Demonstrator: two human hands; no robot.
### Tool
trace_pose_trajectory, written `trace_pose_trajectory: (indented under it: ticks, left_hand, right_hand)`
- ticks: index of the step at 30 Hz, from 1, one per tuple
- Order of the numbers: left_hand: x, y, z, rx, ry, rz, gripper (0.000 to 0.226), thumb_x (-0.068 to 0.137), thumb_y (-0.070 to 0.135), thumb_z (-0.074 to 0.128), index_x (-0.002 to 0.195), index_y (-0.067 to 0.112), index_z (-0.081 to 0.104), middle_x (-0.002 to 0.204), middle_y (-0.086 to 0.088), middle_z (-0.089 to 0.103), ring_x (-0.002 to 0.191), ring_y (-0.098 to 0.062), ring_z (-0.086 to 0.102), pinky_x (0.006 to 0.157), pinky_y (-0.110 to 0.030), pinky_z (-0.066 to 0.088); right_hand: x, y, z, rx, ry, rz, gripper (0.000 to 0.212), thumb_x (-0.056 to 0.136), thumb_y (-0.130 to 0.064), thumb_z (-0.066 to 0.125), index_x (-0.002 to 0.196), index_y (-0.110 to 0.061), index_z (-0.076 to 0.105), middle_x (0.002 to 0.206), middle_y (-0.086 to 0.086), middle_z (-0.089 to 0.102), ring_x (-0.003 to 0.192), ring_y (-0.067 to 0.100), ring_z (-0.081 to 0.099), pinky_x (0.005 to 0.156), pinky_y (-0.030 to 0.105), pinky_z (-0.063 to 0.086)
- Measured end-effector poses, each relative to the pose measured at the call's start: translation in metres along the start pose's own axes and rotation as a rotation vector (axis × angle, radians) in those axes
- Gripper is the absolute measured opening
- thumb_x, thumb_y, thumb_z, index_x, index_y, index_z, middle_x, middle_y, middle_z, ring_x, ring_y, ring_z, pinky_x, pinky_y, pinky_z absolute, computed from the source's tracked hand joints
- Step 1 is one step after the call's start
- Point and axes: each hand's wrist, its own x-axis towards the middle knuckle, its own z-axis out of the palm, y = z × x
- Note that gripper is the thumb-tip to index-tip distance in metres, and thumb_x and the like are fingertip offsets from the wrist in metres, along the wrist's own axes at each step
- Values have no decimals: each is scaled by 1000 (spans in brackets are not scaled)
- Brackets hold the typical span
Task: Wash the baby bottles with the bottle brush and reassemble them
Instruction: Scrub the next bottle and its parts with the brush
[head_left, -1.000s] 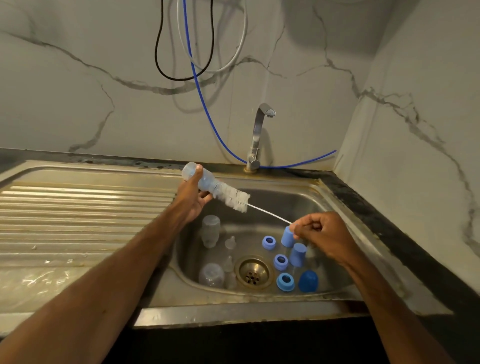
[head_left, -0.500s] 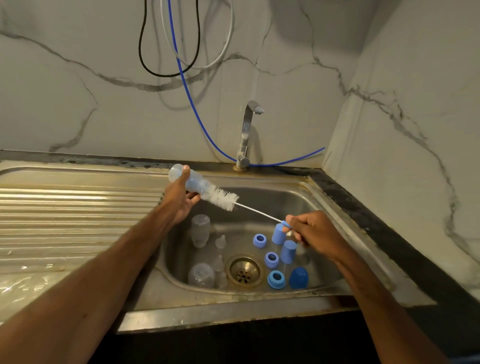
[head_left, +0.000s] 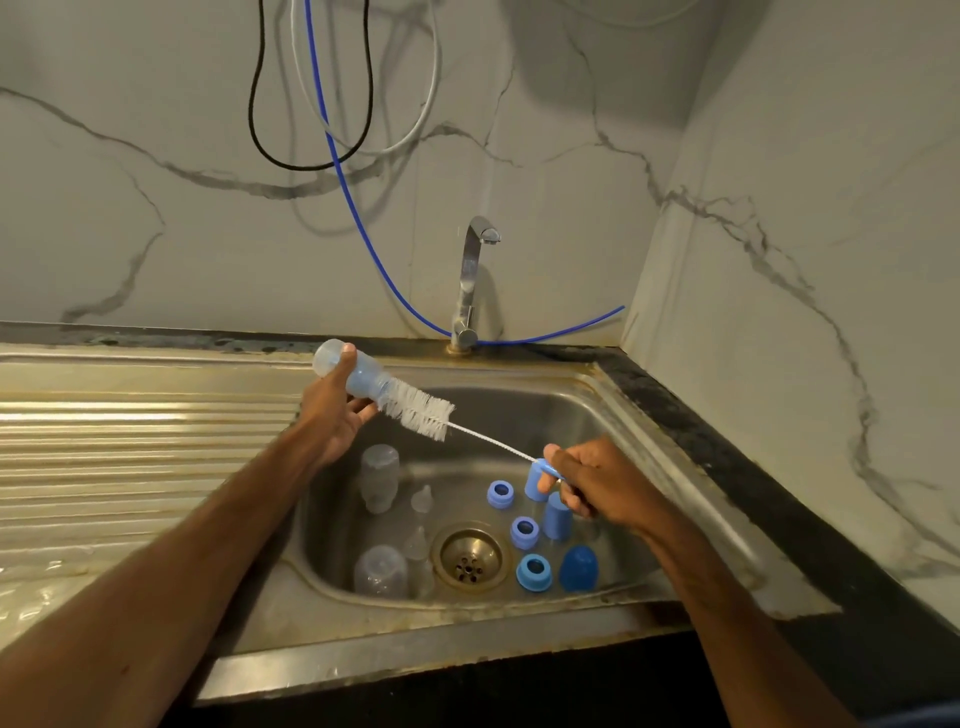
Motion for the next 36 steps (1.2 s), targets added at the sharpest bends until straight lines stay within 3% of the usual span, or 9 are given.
trace_pose_trajectory:
  ticks: [4, 6, 9, 12, 18, 23, 27, 32, 36]
  left_hand:
    - [6, -2, -1, 39, -16, 11, 70, 97, 44, 63, 149, 8, 34, 139, -20, 56, 119, -33, 64, 97, -43, 55]
    - [6, -4, -2, 33, -63, -6, 73, 96, 45, 65, 151, 10, 33, 141, -20, 55, 119, -33, 64, 89, -40, 59]
    - [3, -1, 1, -23, -109, -24, 70, 96, 42, 65, 151, 12, 34, 140, -19, 56, 118, -33, 65, 75, -35, 62]
    - [2, 11, -2, -112, -84, 4, 70, 97, 41, 65, 151, 11, 33, 140, -18, 54, 119, -33, 65, 75, -35, 63]
    - [1, 29, -8, -230, -8, 69, 59, 97, 39, 65, 142, 12, 37, 139, -20, 57, 114, -36, 69, 84, -47, 63]
    - [0, 36, -7, -294, 113, 145, 39, 99, 34, 66, 125, 13, 45, 127, -18, 61, 109, -35, 70, 75, -44, 64]
    - [-4, 35, -1, -264, 218, 244, 27, 101, 32, 64, 117, 17, 49, 112, -8, 62, 113, -31, 67, 69, -36, 64]
    - [2, 35, -11, -295, 316, 241, 61, 100, 37, 64, 147, 9, 40, 133, -12, 56, 123, -31, 62, 70, -32, 64]
    - [3, 35, -18, -337, 271, 123, 57, 97, 38, 67, 140, 12, 38, 135, -16, 53, 122, -34, 61, 86, -43, 61]
  right_hand:
    - [-4, -1, -4, -34, 99, -145, 21, 91, -24, 76, 87, -3, 73, 65, 3, 70, 51, 2, 59, 52, 16, 47]
    - [-5, -3, -5, -75, 78, -113, 24, 96, -22, 69, 81, -3, 71, 58, 0, 64, 44, 1, 52, 50, 15, 45]
    - [-6, -5, -4, -35, -92, -13, 39, 105, -30, 52, 80, -5, 68, 52, 1, 46, 40, 3, 39, 44, 15, 35]
    - [-5, -7, -8, 109, -162, 77, 47, 107, -39, 45, 76, -7, 61, 52, 2, 36, 42, 8, 30, 41, 18, 26]
    - [2, -8, -13, 129, -256, 129, 46, 97, -52, 50, 74, -13, 60, 52, 1, 39, 42, 9, 32, 43, 19, 27]
    - [-4, -4, -10, 200, -194, 69, 44, 102, -42, 55, 76, -8, 63, 51, -3, 43, 40, 4, 33, 40, 18, 26]
    - [-2, -8, -14, 113, -243, 55, 45, 98, -48, 56, 76, -10, 63, 54, 3, 43, 43, 8, 36, 43, 18, 32]
    - [-4, -6, -18, 3, -157, -5, 44, 98, -45, 57, 72, -12, 68, 55, 5, 50, 46, 12, 41, 47, 21, 37]
    - [-3, -4, -15, -43, -119, -52, 42, 98, -42, 59, 74, -11, 73, 54, 4, 55, 46, 12, 45, 46, 21, 38]
